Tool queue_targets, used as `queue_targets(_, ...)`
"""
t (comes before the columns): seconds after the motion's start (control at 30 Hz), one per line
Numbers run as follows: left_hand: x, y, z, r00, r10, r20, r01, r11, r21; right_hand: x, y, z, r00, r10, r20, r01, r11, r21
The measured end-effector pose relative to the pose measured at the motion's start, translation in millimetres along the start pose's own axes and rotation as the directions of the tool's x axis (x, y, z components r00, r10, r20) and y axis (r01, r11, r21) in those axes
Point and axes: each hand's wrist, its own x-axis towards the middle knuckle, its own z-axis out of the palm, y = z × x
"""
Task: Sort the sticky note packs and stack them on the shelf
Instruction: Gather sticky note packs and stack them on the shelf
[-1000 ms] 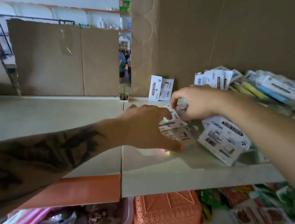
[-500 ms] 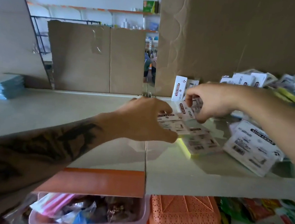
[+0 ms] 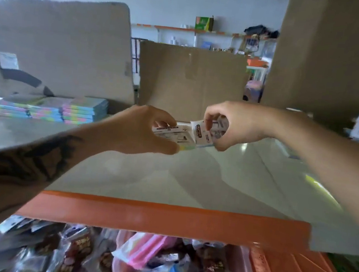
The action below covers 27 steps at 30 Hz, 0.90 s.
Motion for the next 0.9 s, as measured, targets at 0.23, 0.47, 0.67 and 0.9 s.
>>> queue_targets(0.23,-64,-152,-54,0.998,-0.058,0.030,0.055,0.995,0.080,84,-136,34,0.996,-0.080,0.043,0.076,0.992,0.097)
queue_targets(0.47,-98,-258,-78,0.993,-0.079,0.089,0.073,0.995,0.067,136,-223,70,0.986,-0.128,0.104,0.105,0.974,0.201)
queue_targets(0.67,-108,-286,-86,0.986,-0.039,0.161,0.039,0.999,-0.001,152,-253,64,0.981,-0.117,0.157,0.102,0.990,0.100)
queue_targets(0.9,-112,-293,-85,0.992,-0.041,0.120,0.047,0.998,-0.043,149,-255,55,0.972,-0.153,0.179,0.129,0.982,0.137)
